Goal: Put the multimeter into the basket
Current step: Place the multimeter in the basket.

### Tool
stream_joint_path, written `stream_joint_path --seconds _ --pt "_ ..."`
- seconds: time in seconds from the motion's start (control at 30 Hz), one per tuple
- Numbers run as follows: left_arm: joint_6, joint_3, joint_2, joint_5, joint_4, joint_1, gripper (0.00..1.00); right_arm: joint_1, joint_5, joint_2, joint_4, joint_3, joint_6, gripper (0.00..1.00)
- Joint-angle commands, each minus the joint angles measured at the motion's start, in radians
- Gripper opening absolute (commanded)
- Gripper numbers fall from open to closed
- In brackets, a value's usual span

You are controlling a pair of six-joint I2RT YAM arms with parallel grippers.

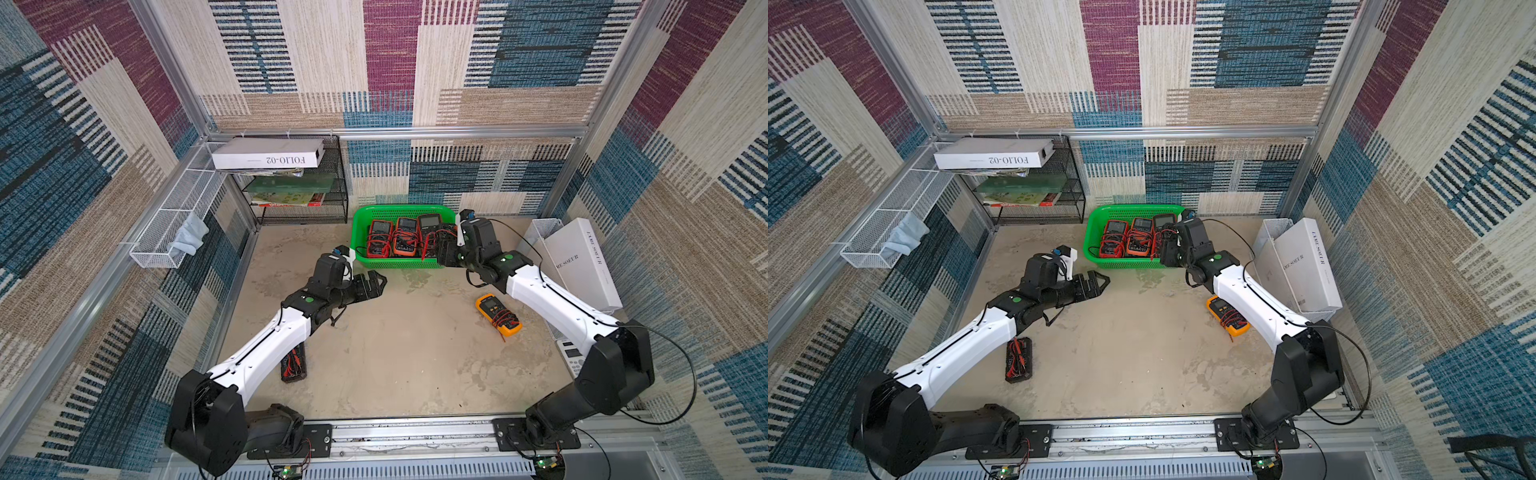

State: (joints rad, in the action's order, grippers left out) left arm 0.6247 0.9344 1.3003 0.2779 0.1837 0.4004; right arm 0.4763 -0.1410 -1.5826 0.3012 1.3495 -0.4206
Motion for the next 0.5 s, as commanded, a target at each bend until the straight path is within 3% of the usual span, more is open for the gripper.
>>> stream_joint_path --seconds 0.0,0.47 --pt "-0.002 0.0 0.0 0.024 -0.009 -0.008 1.0 -0.025 0.017 -0.054 -0.008 0.064 0.036 0.6" --pt "0.018 -0.003 0.014 0.045 -0.029 -0.012 1.0 -0.082 0.041 -0.374 0.077 0.369 0.087 0.61"
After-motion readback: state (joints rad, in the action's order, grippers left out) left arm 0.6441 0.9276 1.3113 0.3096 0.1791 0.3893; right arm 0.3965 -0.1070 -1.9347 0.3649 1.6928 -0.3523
